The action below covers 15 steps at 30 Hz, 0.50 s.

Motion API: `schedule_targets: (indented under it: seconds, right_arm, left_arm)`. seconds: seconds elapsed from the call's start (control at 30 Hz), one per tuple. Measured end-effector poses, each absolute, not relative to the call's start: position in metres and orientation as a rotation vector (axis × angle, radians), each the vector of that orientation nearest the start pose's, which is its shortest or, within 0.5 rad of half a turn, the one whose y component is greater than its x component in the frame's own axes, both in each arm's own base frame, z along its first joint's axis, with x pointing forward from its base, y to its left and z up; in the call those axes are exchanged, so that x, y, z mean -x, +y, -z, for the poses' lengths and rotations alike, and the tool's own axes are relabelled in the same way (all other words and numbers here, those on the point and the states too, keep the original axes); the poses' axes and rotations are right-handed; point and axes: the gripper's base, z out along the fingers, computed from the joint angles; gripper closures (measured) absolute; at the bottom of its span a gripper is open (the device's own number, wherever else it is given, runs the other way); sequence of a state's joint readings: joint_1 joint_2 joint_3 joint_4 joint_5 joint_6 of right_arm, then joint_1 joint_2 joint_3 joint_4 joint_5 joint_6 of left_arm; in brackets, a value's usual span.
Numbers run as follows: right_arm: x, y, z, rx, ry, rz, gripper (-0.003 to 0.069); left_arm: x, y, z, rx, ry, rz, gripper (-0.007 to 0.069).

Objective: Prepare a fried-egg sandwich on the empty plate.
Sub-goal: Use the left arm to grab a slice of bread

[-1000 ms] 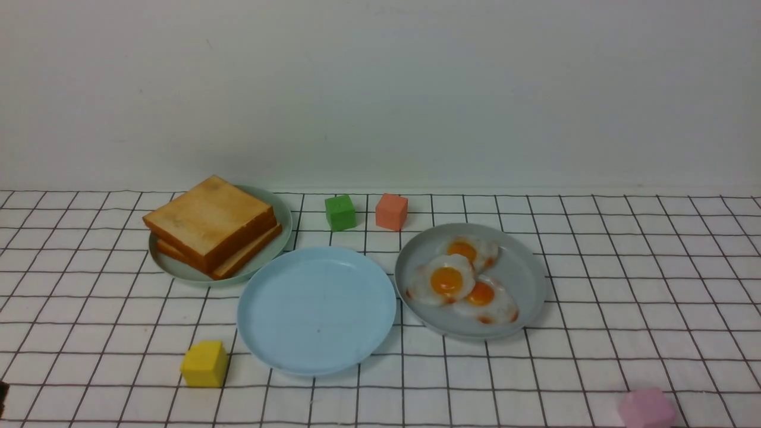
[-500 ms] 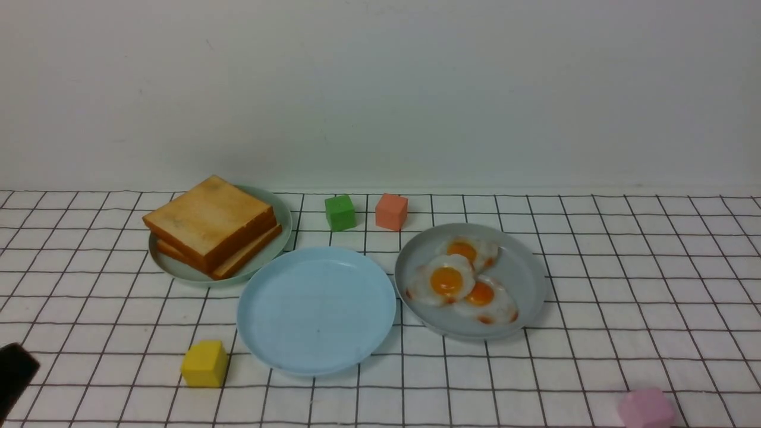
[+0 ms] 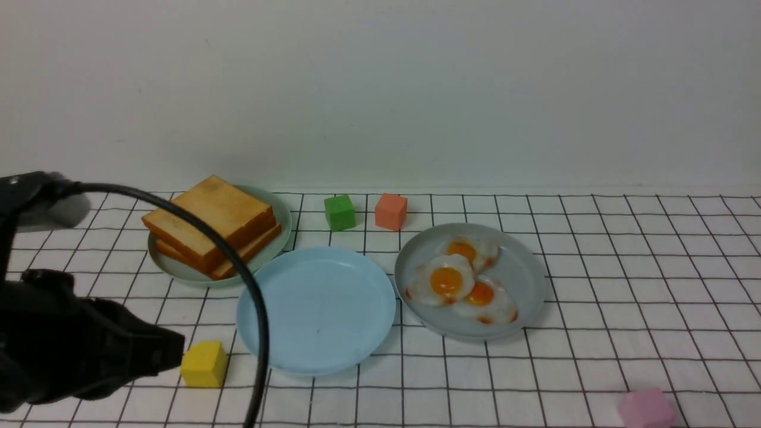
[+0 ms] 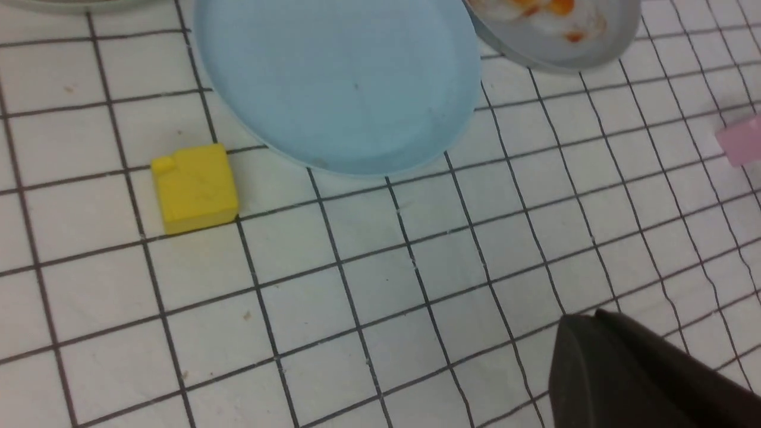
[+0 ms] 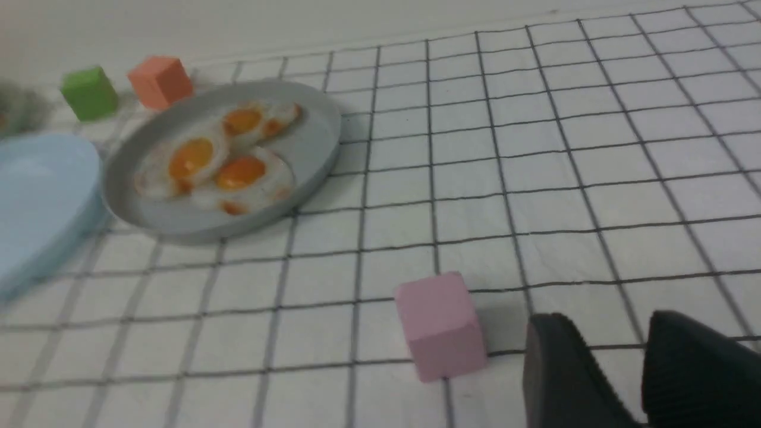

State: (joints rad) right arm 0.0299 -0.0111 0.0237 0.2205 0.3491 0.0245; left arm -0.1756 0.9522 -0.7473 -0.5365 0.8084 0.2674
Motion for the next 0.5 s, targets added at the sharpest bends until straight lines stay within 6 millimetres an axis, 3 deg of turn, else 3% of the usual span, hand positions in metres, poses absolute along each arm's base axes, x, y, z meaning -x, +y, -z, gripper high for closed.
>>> schedule_targets:
  seconds: [0.13,0.33,0.43,0.5]
  right_arm:
    - [-0.055,0.012,-0.183,-0.376,1.724,-0.531,0.0421]
    - [-0.056,0.009,-0.197,-0.589,1.525,-0.735,0.0421]
    - [-0.055,0.011,-0.203,-0.579,1.532,-0.765,0.0428]
    - [-0.05,0.018,-0.226,-0.45,1.593,-0.757,0.0473]
  left_arm:
    - [-0.18,-0.069,-0.296,-0.256,2.479,0.596,0.0638]
    - [-0.188,-0.069,-0.291,-0.242,2.482,0.577,0.0638]
    - [-0.19,-0.068,-0.291,-0.257,2.461,0.549,0.0638]
    - [-0.193,-0.066,-0.291,-0.286,2.437,0.507,0.0638]
